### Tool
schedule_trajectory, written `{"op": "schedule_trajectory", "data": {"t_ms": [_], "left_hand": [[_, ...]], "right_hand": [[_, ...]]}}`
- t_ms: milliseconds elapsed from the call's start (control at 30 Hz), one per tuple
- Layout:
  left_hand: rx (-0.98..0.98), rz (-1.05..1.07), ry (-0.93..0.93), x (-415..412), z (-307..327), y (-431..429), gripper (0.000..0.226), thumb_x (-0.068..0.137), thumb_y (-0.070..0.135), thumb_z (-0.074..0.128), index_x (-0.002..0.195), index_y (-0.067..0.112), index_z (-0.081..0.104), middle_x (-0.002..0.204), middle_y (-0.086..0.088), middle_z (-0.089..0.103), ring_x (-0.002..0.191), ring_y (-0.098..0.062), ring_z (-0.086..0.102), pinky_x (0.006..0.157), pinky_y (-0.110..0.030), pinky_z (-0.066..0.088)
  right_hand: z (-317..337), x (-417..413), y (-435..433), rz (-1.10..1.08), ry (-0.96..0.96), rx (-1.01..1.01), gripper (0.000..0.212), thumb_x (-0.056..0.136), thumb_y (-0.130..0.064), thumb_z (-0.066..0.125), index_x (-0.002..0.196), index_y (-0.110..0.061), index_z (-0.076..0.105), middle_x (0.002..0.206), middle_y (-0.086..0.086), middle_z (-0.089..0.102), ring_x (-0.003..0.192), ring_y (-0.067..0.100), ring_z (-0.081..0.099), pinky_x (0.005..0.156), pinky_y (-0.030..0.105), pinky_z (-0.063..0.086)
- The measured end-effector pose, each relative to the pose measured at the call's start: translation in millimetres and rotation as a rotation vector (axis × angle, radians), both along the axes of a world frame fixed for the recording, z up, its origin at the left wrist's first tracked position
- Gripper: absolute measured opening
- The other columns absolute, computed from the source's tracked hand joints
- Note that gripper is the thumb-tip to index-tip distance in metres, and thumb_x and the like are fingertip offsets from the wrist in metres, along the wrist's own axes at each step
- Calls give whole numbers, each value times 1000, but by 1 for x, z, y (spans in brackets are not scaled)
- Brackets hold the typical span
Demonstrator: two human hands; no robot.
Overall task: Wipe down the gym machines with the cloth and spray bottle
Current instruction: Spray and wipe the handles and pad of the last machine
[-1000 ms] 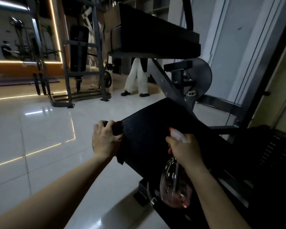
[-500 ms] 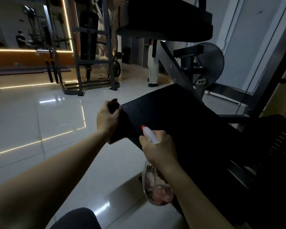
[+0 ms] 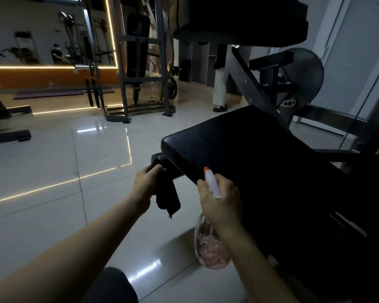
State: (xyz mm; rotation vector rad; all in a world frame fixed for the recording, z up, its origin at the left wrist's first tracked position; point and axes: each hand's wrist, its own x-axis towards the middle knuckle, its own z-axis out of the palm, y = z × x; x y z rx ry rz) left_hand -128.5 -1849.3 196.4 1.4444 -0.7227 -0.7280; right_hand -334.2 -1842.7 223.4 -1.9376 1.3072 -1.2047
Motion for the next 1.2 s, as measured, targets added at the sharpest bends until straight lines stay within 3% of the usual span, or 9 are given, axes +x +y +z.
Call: {"op": "schedule_trajectory", "data": {"t_ms": [233, 400, 467, 633, 733, 833, 933, 1067, 1200], "left_hand": [[116, -15, -14, -6, -31, 26, 20, 92, 28, 64, 95, 8, 67, 77, -10, 62, 71, -23, 61, 64, -32, 48], [265, -114, 6, -5, -73, 46, 27, 92, 29, 64, 99, 3, 66, 74, -10, 56, 67, -23, 56, 62, -30, 44], [324, -150, 28, -6, -86, 52, 24, 91, 29, 65, 95, 5, 66, 71, -8, 55, 63, -22, 54, 59, -27, 42], [528, -333, 273, -14, -120, 73, 27, 85, 29, 61, 70, 7, 58, 61, -13, 50, 46, -25, 47, 49, -26, 35], [499, -453, 365, -15, -138, 85, 15, 64, 14, 57, 61, -1, 56, 66, -19, 49, 49, -28, 47, 53, -30, 37], [535, -551, 248, -15, -143, 86, 24, 56, 8, 61, 70, -11, 59, 73, -35, 56, 55, -39, 56, 54, -36, 44], [594, -463, 231, -13, -152, 81, 24, 65, 1, 53, 80, -15, 61, 79, -42, 56, 65, -48, 58, 52, -37, 44], [642, -434, 218, -16, -156, 84, 29, 75, -2, 45, 90, -21, 60, 79, -40, 58, 63, -45, 61, 54, -38, 49], [626, -364, 113, -28, -152, 84, 28, 85, -4, 46, 109, -6, 61, 85, -22, 62, 70, -33, 62, 60, -33, 49]], "right_hand": [[-48, 7, 30, 229, -14, -96, 27, 92, -41, 59, 75, -23, 50, 67, -6, 55, 64, 11, 55, 58, 38, 48], [-112, 5, 38, 267, 169, -100, 31, 91, -54, 53, 82, -25, 57, 80, -8, 54, 71, 9, 55, 61, 33, 48], [-135, 3, 40, 227, 249, -90, 42, 90, -60, 49, 79, -22, 59, 72, -7, 57, 66, 12, 56, 58, 33, 46], [-195, -1, 45, 166, 361, 152, 69, 84, -83, 34, 92, -23, 66, 71, -3, 64, 71, 16, 62, 60, 32, 46], [-235, -5, 51, 183, 307, 314, 75, 81, -84, 37, 101, -20, 69, 74, -5, 66, 70, 10, 63, 64, 35, 53], [-268, -12, 57, 158, 205, 453, 56, 82, -78, 51, 84, -24, 66, 72, -7, 65, 70, 5, 64, 62, 28, 54], [-298, -13, 60, 125, 134, 549, 37, 86, -60, 65, 93, -24, 66, 86, -12, 67, 82, 0, 64, 66, 16, 51], [-337, -6, 69, 136, 168, 597, 41, 90, -57, 62, 115, -24, 63, 107, -8, 64, 97, 6, 65, 73, 16, 55], [-351, -4, 79, 111, 247, 572, 59, 88, -71, 49, 118, -22, 61, 107, -4, 64, 93, 7, 65, 73, 19, 56]]}}
